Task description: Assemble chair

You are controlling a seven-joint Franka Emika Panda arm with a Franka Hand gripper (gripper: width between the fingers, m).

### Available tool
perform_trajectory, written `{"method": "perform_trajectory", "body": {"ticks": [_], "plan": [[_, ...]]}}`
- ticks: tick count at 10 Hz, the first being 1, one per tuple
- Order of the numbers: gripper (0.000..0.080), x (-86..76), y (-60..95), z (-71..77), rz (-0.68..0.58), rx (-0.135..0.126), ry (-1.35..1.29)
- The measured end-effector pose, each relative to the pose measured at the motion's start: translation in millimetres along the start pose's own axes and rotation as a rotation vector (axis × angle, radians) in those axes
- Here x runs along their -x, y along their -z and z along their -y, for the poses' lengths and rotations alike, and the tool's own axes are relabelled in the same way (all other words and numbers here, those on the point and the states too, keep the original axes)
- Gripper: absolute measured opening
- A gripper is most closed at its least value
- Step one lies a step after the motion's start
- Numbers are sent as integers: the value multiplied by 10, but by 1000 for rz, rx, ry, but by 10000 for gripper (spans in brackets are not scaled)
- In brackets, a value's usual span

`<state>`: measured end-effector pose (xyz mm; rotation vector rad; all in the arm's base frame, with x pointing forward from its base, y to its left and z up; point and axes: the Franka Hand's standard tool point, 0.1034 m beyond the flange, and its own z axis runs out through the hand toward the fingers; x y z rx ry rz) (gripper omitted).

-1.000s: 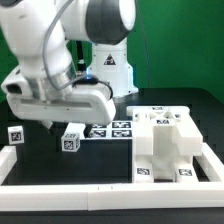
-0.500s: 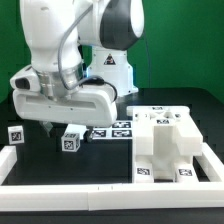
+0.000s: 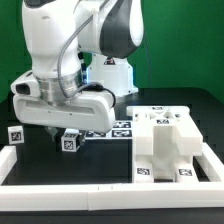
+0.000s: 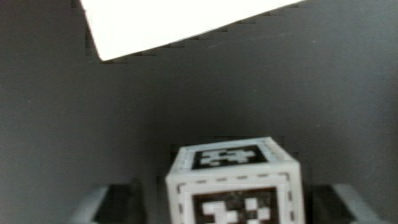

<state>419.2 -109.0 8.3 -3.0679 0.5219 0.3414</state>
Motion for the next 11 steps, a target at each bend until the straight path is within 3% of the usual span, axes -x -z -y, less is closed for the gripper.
{"method": "perform_trajectory", "body": {"ticks": [1, 3, 6, 8, 10, 11], "plan": [[279, -2, 1, 0, 0, 0, 0], [281, -13, 32, 16, 3, -1, 5], [281, -5, 699, 302, 32, -35, 48], [281, 43, 946, 516, 48, 2, 55], [281, 38, 916, 514, 46, 1, 66], [281, 2, 905, 516, 30, 14, 80]]}}
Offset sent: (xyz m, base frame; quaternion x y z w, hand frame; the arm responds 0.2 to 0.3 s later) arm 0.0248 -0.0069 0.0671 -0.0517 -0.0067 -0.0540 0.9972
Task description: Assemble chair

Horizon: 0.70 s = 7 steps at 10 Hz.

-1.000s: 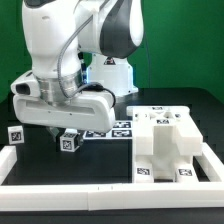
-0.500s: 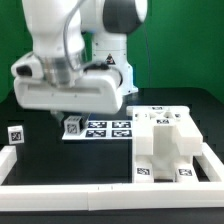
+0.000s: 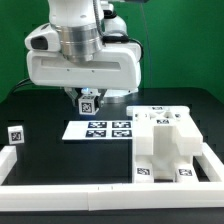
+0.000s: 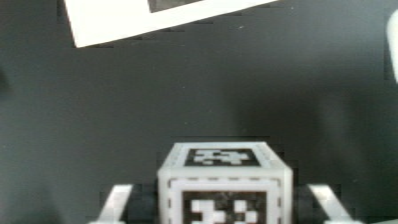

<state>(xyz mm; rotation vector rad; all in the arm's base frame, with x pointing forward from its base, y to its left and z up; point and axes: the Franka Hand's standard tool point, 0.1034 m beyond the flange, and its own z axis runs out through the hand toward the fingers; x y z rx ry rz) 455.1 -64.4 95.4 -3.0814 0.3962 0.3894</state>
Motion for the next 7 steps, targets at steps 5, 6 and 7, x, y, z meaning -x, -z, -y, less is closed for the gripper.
{"method": "perform_trajectory", "body": {"ticks": [5, 6, 7], "plan": [[281, -307, 908, 832, -33, 36, 129], [281, -275, 847, 825, -38, 32, 128], [281, -269, 833, 808, -33, 33, 126]]}}
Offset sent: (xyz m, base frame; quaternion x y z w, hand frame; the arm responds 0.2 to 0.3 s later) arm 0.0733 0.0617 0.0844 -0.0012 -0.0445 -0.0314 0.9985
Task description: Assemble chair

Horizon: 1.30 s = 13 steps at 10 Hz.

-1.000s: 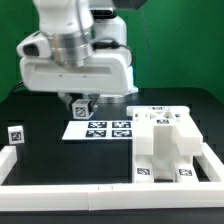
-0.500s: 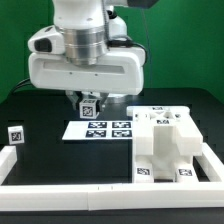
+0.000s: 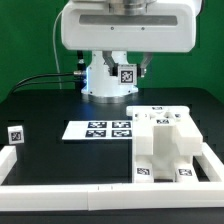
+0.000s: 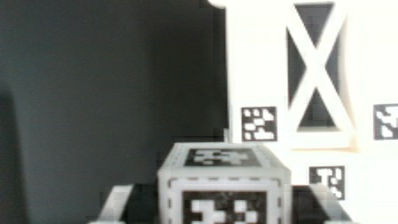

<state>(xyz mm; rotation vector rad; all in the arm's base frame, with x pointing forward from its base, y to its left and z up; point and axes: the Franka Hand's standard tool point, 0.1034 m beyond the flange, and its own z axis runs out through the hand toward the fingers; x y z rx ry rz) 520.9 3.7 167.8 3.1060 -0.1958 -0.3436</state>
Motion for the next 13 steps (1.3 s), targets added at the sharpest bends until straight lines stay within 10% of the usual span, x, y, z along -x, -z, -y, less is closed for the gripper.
{"method": "perform_trajectory", "body": {"ticks": [2, 6, 10, 13], "plan": [[282, -18, -4, 32, -10, 15, -8], [282, -189, -68, 607, -53, 46, -14], [282, -172, -83, 573, -49, 45, -18], [282, -261, -188, 915, -58, 19, -93]]}}
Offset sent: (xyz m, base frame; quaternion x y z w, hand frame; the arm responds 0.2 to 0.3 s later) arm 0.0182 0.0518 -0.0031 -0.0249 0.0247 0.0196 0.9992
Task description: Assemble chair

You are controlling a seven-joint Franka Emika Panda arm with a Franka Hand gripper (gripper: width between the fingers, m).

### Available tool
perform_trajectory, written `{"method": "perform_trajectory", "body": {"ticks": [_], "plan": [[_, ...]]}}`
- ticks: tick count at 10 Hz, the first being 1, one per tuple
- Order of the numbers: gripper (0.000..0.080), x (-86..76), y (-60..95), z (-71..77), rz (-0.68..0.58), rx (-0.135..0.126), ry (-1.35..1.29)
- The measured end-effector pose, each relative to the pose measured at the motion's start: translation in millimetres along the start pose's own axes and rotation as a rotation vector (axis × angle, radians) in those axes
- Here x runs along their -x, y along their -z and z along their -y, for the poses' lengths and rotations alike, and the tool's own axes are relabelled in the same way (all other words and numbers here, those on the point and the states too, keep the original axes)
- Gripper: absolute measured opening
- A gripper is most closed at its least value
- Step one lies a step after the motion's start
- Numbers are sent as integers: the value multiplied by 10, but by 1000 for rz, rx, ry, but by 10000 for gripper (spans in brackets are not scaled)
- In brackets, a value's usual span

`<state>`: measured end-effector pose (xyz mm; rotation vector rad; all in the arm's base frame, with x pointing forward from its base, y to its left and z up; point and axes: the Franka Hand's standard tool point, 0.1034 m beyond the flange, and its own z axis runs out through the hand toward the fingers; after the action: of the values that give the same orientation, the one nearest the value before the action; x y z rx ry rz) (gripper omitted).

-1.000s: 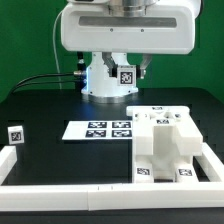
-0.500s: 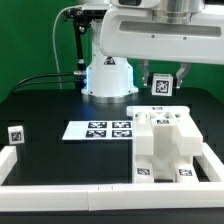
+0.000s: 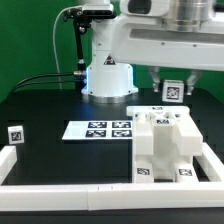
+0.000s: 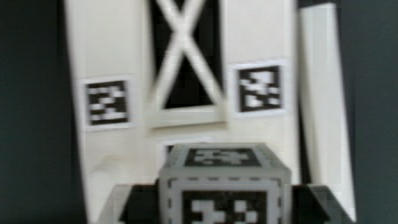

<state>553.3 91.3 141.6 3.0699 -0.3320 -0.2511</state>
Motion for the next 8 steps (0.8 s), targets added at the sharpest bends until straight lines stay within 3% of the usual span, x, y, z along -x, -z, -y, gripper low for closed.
{"method": "perform_trajectory", "body": {"ticks": [3, 8], "plan": [[282, 23, -53, 102, 3, 1, 2], [282, 5, -163, 91, -3, 5, 3]]}}
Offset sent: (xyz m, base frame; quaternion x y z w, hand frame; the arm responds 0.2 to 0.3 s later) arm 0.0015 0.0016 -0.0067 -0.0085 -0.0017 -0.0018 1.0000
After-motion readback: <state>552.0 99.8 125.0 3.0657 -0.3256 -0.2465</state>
